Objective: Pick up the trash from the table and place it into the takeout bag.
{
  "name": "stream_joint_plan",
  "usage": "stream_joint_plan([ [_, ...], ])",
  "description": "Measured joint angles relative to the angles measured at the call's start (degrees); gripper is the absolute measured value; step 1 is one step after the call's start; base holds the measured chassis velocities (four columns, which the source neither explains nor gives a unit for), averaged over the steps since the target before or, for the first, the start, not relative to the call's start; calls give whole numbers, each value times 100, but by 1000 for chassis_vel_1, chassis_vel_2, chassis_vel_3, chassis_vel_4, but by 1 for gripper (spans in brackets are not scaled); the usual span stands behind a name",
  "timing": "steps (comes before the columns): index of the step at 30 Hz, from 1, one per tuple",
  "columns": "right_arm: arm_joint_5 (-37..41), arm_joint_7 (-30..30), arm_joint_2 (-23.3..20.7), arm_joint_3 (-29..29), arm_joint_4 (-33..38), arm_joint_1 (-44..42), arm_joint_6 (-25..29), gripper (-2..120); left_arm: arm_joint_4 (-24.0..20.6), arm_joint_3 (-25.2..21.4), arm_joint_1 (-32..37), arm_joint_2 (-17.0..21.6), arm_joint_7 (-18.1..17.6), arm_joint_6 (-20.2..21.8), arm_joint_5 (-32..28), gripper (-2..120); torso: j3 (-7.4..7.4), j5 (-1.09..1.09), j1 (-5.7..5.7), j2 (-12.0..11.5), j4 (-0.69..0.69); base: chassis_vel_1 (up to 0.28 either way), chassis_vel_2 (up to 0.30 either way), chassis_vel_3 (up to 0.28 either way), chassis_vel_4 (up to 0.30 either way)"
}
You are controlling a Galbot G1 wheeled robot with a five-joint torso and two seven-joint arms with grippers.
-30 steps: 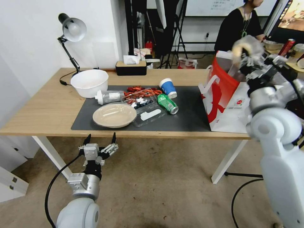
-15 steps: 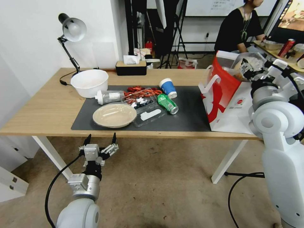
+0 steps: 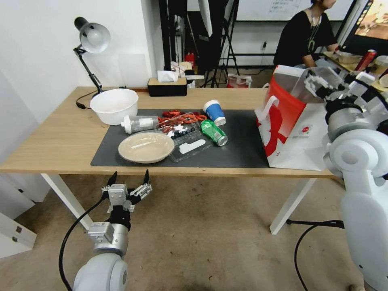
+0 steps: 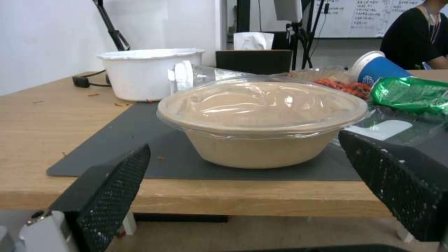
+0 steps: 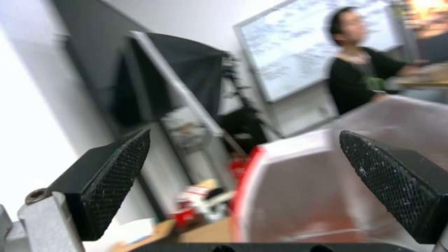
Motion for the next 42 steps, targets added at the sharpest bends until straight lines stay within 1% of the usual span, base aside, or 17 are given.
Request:
stream_joint_plan([
  [1,0,0,0,0,0,0,0,100,0,0,0,0,0,0,0,100,0,0,0,0,0,0,0,0,0],
  [4,-236,-655,-18,-142,382,-603,269,100,8,-7,4,10,-3,-8,-7,100,0,2,0,0,-1,0,0,0,0],
  [5,-236,-655,-18,-142,382,-603,269,100,8,-7,4,10,-3,-8,-7,100,0,2,0,0,-1,0,0,0,0],
  [6,-479,-839,-31,-212,502,-813,338,100,17,-11,3,17,-4,-15,-11,100,0,0,-2,0,-1,0,0,0,0],
  [8,-1342,-1220,-78,-378,647,-1396,608,100,38,-16,-5,27,-8,-31,-26,100,0,1,-2,0,-1,0,0,0,0],
  [9,-1342,-1220,-78,-378,647,-1396,608,100,38,-16,-5,27,-8,-31,-26,100,0,1,-2,0,-1,0,0,0,0],
  [11,-2076,-1411,-109,-490,660,-2001,937,100,60,-16,-17,39,-11,-37,-33,100,0,3,-2,0,-2,0,0,0,0],
  [12,-2384,-1418,-111,-546,661,-2293,1088,100,72,-15,-24,44,-12,-44,-36,100,0,2,-2,0,-1,0,0,0,0],
  [14,-2590,-1410,-105,-590,657,-2506,1212,100,78,-13,-27,46,-12,-47,-37,100,0,2,-2,0,-2,0,0,0,0],
  [16,-3142,-1308,-51,-746,525,-3019,1659,100,93,-9,-32,50,-12,-54,-41,100,0,1,-2,0,-3,0,0,0,0],
  [18,-3280,-1257,-31,-799,460,-3126,1791,100,96,-9,-33,51,-12,-56,-41,100,0,1,-2,0,-2,0,0,0,0],
  [20,-3721,-983,100,-1031,152,-3546,2298,100,109,-5,-41,63,-14,-64,-46,100,1,1,-2,0,0,0,0,0,0],
  [25,-3976,-819,276,-1284,-173,-3856,2627,100,127,-7,-42,78,-16,-74,-48,100,0,2,-2,0,-1,0,0,0,0],
  [29,-4003,-793,384,-1412,-311,-3919,2689,100,137,-9,-43,83,-19,-81,-51,100,1,2,-1,0,-1,0,0,0,0],
  [37,-3947,-777,436,-1509,-356,-3836,2656,100,170,-27,-46,108,-27,-101,-66,100,1,1,-1,0,-1,0,0,0,0],
  [40,-3794,-761,414,-1556,-312,-3693,2550,100,181,-29,-55,112,-31,-106,-68,100,1,1,-1,0,-1,0,0,0,0],
  [42,-3519,-784,353,-1606,-282,-3469,2384,100,186,-30,-61,112,-32,-108,-69,100,1,1,0,-1,0,0,0,0,0],
])
